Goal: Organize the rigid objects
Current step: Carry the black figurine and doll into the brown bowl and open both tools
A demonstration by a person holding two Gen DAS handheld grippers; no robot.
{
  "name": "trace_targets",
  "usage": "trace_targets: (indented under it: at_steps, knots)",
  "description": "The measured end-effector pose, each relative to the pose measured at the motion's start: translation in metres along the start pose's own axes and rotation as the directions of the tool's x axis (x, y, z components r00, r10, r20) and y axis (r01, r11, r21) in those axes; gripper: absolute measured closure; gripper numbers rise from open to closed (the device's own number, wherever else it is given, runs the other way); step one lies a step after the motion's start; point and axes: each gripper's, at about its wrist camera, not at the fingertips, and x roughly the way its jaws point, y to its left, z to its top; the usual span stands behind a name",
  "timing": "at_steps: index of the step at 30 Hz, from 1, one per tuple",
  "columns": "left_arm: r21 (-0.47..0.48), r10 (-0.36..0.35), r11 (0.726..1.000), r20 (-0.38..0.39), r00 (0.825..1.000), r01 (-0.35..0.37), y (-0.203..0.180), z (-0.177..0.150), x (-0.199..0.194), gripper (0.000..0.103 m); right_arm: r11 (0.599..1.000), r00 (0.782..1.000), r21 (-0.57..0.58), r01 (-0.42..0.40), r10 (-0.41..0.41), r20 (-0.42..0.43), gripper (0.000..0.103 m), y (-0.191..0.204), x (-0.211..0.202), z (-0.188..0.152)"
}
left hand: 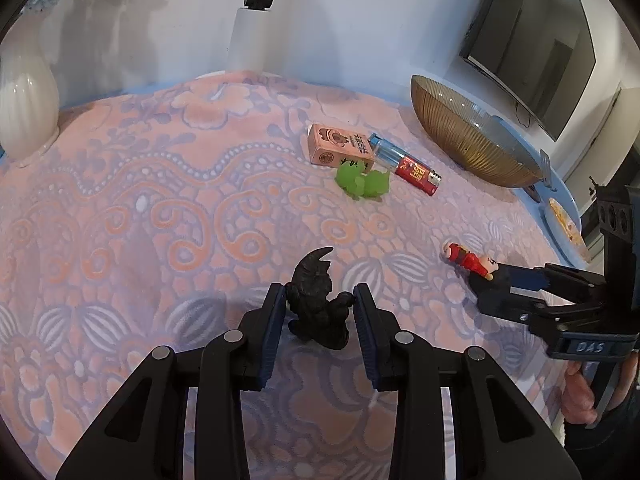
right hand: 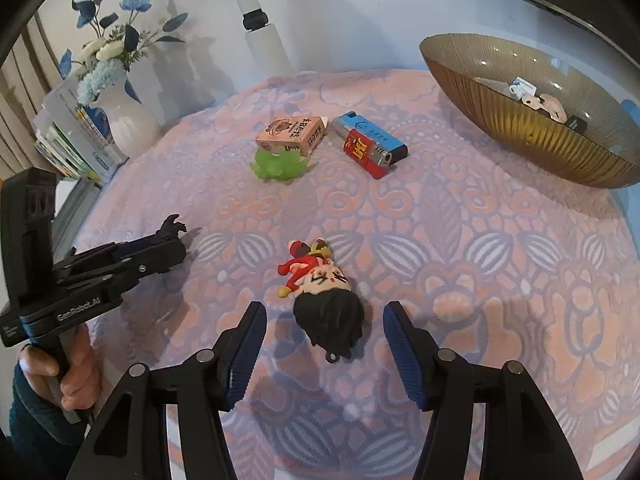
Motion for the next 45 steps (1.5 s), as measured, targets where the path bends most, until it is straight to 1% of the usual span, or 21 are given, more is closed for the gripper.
trace_targets:
  at_steps: [1, 4, 5, 8, 11, 13, 16, 17, 19, 22, 24, 29, 32, 33, 34, 36, 37, 39, 41, 43, 45]
  knots:
    - [-0.001, 0.001, 1.000, -0.001, 1.000, -0.001, 0.000, -0.001, 0.000, 0.071, 1.000, 1.000, -0.004, 0.018, -0.018, 0.004, 0.045, 0.003, 0.002, 0.000]
    - [0.006, 0.008, 1.000, -0.001, 1.000, -0.008, -0.001, -0.001, -0.001, 0.071, 0.993, 0.994, -0.047, 0.109, -0.108, 0.021, 0.070, 0.013, 0.007, 0.001]
    - [0.008, 0.014, 1.000, -0.002, 1.000, -0.014, -0.002, -0.001, -0.001, 0.071, 0.989, 0.991, -0.069, 0.133, -0.131, 0.031, 0.070, 0.018, 0.007, 0.001]
    - [0.040, 0.045, 0.998, -0.002, 0.999, -0.045, -0.011, 0.003, -0.002, 0.072, 0.989, 0.991, -0.075, 0.124, -0.120, 0.063, 0.070, 0.017, -0.004, 0.002]
    - [0.069, 0.001, 0.998, 0.016, 1.000, -0.002, -0.028, 0.021, -0.009, 0.072, 0.990, 0.985, -0.040, 0.138, -0.133, 0.112, 0.070, 0.001, -0.029, 0.010]
    - [0.104, -0.031, 0.994, 0.043, 0.999, 0.026, -0.049, 0.043, -0.015, 0.074, 0.989, 0.974, 0.009, 0.150, -0.150, 0.169, 0.070, -0.021, -0.056, 0.021]
    - [0.173, -0.084, 0.983, 0.091, 0.992, 0.068, -0.090, 0.085, -0.019, 0.074, 0.977, 0.943, 0.103, 0.184, -0.205, 0.261, 0.070, -0.064, -0.096, 0.041]
    - [0.191, -0.102, 0.978, 0.102, 0.990, 0.081, -0.104, 0.098, -0.018, 0.074, 0.967, 0.926, 0.141, 0.211, -0.245, 0.289, 0.070, -0.080, -0.109, 0.051]
    - [0.226, -0.146, 0.967, 0.114, 0.983, 0.117, -0.129, 0.126, -0.011, 0.074, 0.943, 0.901, 0.217, 0.251, -0.309, 0.303, 0.070, -0.110, -0.125, 0.066]
    - [0.254, -0.198, 0.953, 0.116, 0.973, 0.164, -0.161, 0.157, 0.007, 0.074, 0.912, 0.884, 0.316, 0.260, -0.357, 0.302, 0.070, -0.147, -0.136, 0.084]
    - [0.250, -0.236, 0.946, 0.093, 0.967, 0.207, -0.176, 0.172, 0.026, 0.074, 0.891, 0.883, 0.370, 0.264, -0.378, 0.279, 0.070, -0.172, -0.135, 0.094]
    - [0.240, -0.275, 0.936, 0.035, 0.961, 0.259, -0.202, 0.182, 0.068, 0.074, 0.850, 0.886, 0.446, 0.282, -0.408, 0.219, 0.070, -0.216, -0.117, 0.105]
    - [0.249, -0.272, 0.933, 0.018, 0.962, 0.259, -0.213, 0.183, 0.084, 0.073, 0.842, 0.898, 0.462, 0.279, -0.400, 0.185, 0.070, -0.229, -0.102, 0.108]
    - [0.250, -0.272, 0.933, 0.012, 0.962, 0.260, -0.215, 0.185, 0.087, 0.071, 0.842, 0.902, 0.464, 0.275, -0.393, 0.179, 0.069, -0.232, -0.098, 0.110]
    - [0.240, -0.270, 0.935, 0.010, 0.963, 0.260, -0.214, 0.186, 0.090, 0.052, 0.843, 0.909, 0.468, 0.266, -0.381, 0.171, 0.065, -0.236, -0.094, 0.110]
    - [0.210, -0.267, 0.944, 0.030, 0.963, 0.255, -0.209, 0.186, 0.086, 0.032, 0.840, 0.919, 0.484, 0.243, -0.360, 0.163, 0.062, -0.241, -0.090, 0.108]
    - [0.206, -0.276, 0.943, 0.043, 0.960, 0.262, -0.205, 0.185, 0.082, 0.032, 0.839, 0.917, 0.488, 0.242, -0.362, 0.168, 0.061, -0.242, -0.092, 0.105]
    - [0.190, -0.307, 0.936, 0.032, 0.951, 0.296, -0.194, 0.184, 0.072, 0.032, 0.843, 0.916, 0.481, 0.242, -0.362, 0.174, 0.057, -0.238, -0.096, 0.097]
    - [0.164, -0.320, 0.936, 0.036, 0.947, 0.310, -0.181, 0.183, 0.058, 0.032, 0.847, 0.917, 0.474, 0.241, -0.359, 0.176, 0.049, -0.230, -0.100, 0.088]
    - [0.155, -0.313, 0.941, 0.077, 0.947, 0.299, -0.166, 0.179, 0.037, 0.032, 0.855, 0.917, 0.463, 0.233, -0.351, 0.187, 0.045, -0.221, -0.105, 0.084]
    - [0.145, -0.285, 0.952, 0.112, 0.952, 0.269, -0.151, 0.174, 0.013, 0.032, 0.873, 0.921, 0.438, 0.215, -0.331, 0.207, 0.045, -0.205, -0.112, 0.081]
